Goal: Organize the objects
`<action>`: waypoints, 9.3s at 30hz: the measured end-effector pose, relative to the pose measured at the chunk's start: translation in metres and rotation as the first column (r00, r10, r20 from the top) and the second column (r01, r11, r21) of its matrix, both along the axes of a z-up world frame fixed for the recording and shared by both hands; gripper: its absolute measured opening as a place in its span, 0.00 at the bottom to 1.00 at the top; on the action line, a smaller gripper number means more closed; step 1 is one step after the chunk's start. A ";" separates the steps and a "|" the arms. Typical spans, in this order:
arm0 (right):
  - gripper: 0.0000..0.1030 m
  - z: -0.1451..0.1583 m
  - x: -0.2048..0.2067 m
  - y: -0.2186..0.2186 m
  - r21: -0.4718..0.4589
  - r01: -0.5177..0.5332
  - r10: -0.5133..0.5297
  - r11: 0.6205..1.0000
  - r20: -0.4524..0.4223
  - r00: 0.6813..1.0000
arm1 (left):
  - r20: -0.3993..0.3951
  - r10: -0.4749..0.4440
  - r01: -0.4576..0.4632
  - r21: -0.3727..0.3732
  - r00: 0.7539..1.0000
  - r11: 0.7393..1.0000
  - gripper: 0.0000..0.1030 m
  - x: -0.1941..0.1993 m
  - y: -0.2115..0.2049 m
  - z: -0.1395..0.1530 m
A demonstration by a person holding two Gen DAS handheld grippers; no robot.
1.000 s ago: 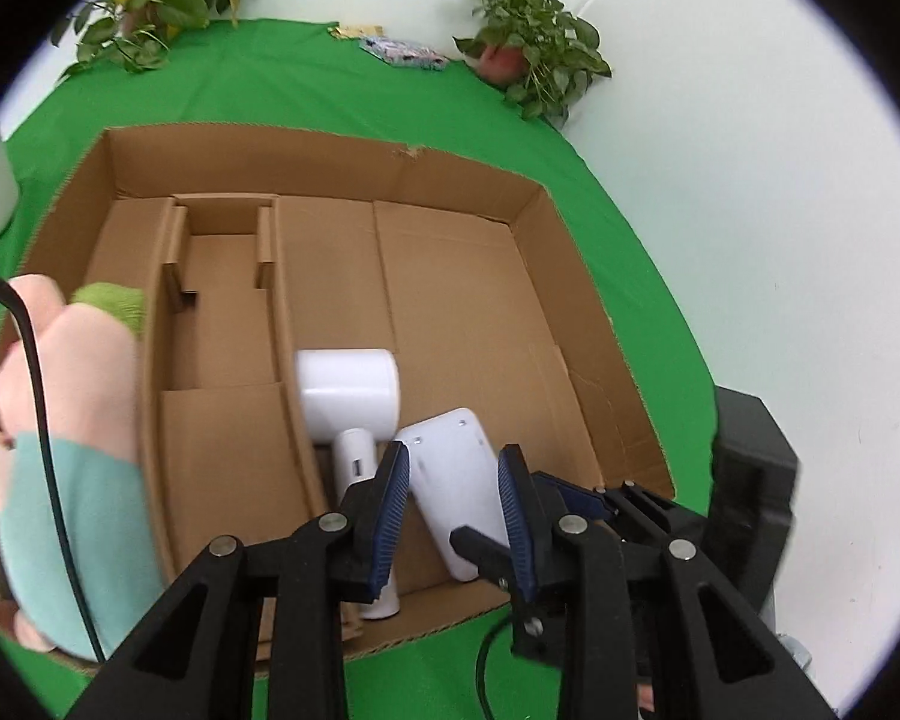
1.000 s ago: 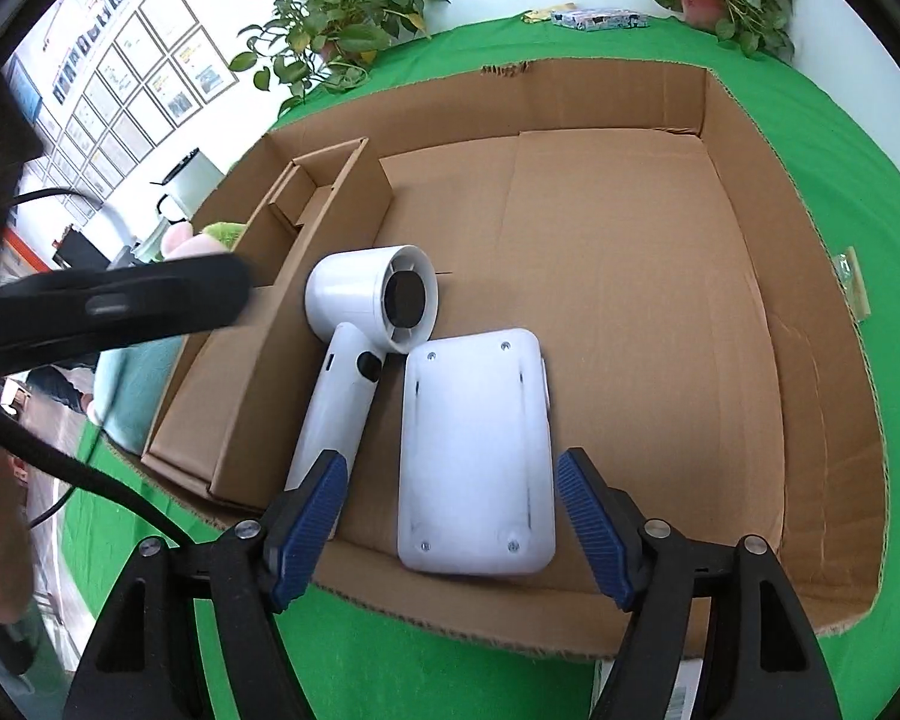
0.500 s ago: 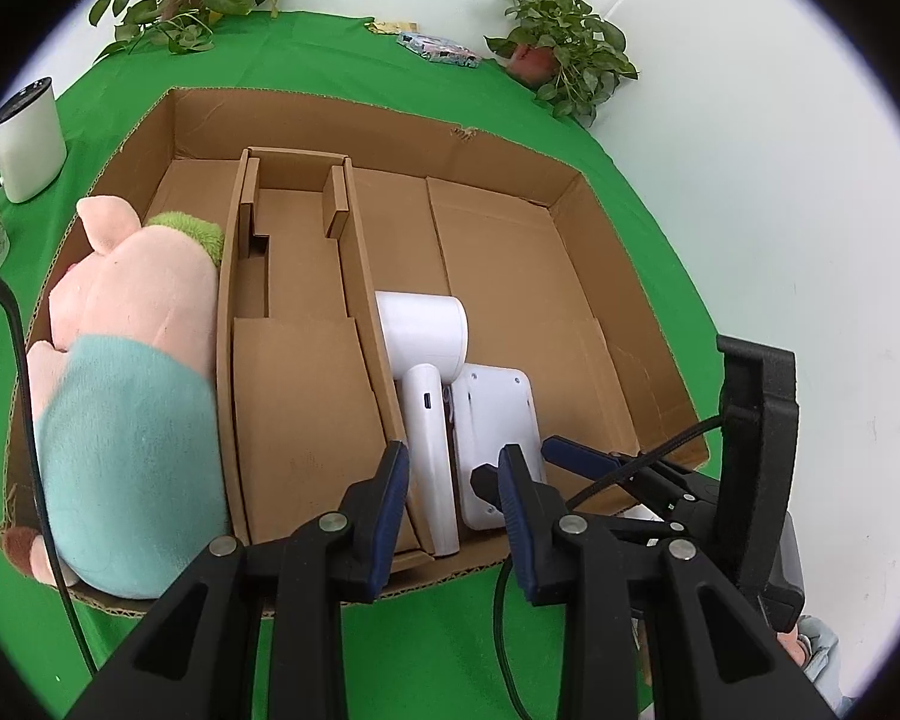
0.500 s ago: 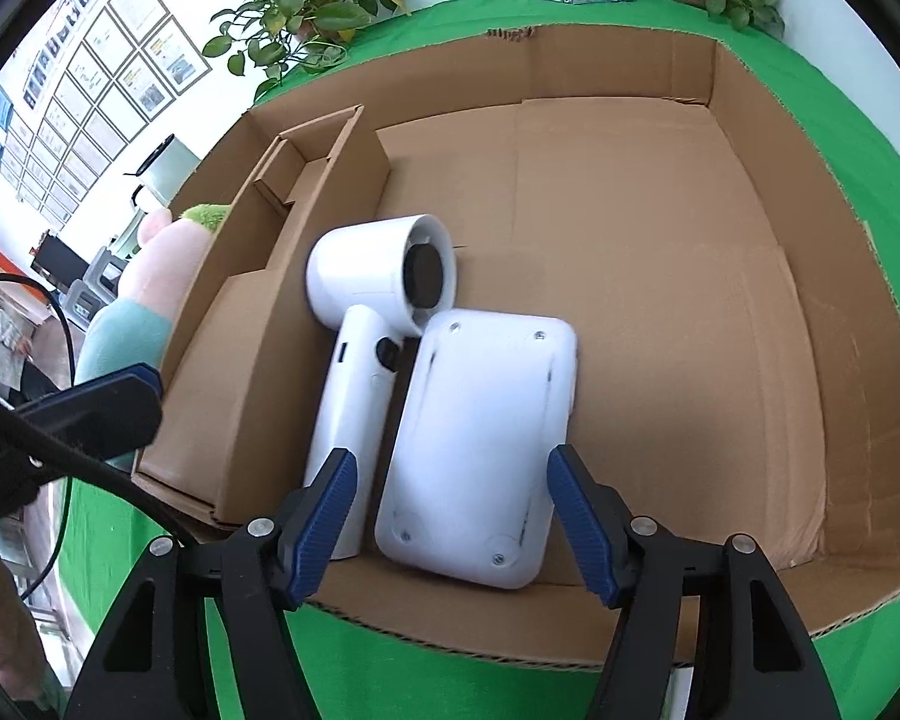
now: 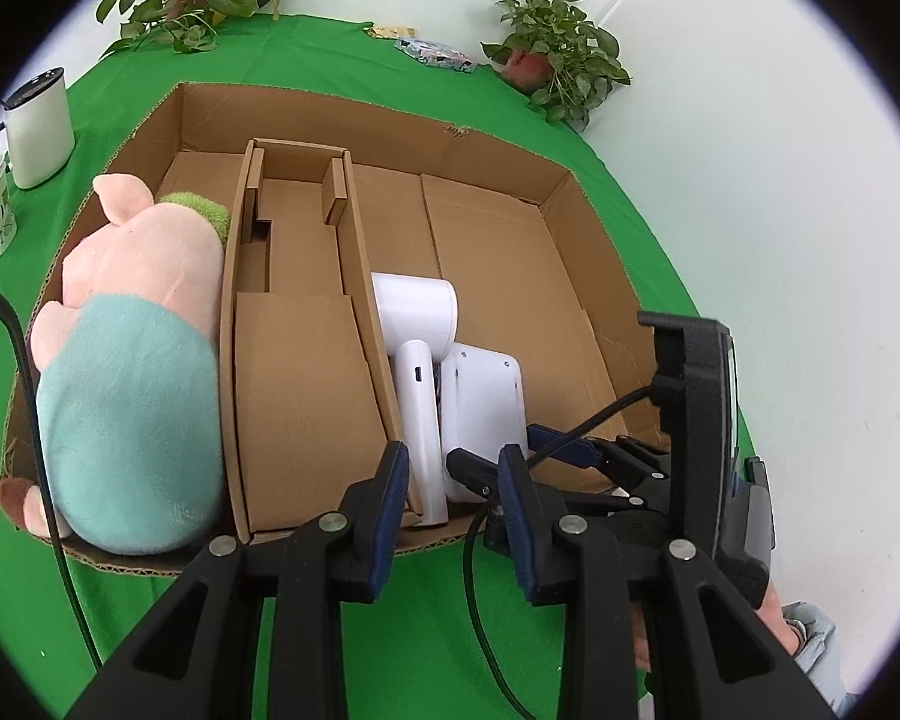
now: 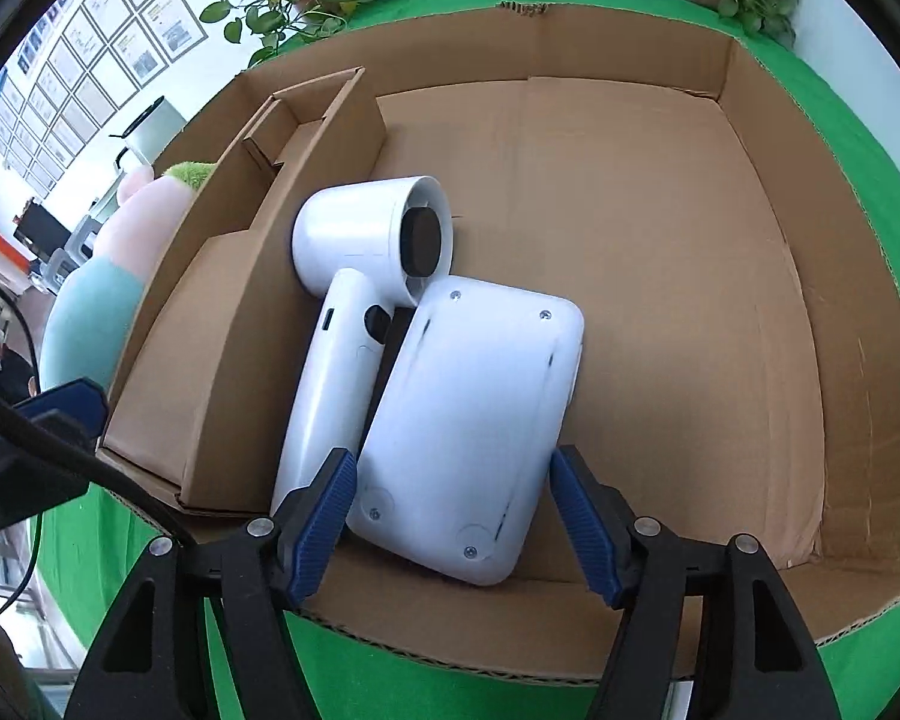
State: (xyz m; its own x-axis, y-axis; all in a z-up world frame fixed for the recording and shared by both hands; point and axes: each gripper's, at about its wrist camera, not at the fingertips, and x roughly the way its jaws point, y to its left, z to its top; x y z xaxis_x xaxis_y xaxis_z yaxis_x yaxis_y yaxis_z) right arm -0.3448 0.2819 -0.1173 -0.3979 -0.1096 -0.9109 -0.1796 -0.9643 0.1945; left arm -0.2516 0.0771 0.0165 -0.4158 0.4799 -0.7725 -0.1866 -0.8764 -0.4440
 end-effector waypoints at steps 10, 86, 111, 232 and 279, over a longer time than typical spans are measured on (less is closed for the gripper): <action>0.67 0.022 0.018 0.007 0.006 0.044 -0.043 0.999 -0.063 0.997 | -0.122 0.065 -0.073 -0.064 0.990 0.995 0.33 0.020 -0.009 0.017; 0.57 -0.018 0.247 -0.050 -0.066 0.010 -0.023 0.998 -0.197 0.980 | 0.100 -0.128 0.114 0.137 0.987 0.984 0.57 0.118 0.066 -0.099; 0.56 0.139 0.224 -0.033 0.149 0.149 -0.054 0.978 -0.505 0.862 | -0.260 -0.205 0.253 0.165 0.944 0.953 0.51 0.081 0.095 0.089; 1.00 -0.027 0.111 0.000 0.301 0.247 -0.054 0.921 -0.530 0.846 | -0.618 0.075 -0.404 -0.414 0.783 0.816 0.87 0.044 0.009 -0.058; 1.00 -0.028 0.112 0.000 0.301 0.246 -0.053 0.922 -0.530 0.846 | -0.609 0.072 -0.393 -0.413 0.790 0.822 0.96 0.042 0.009 -0.061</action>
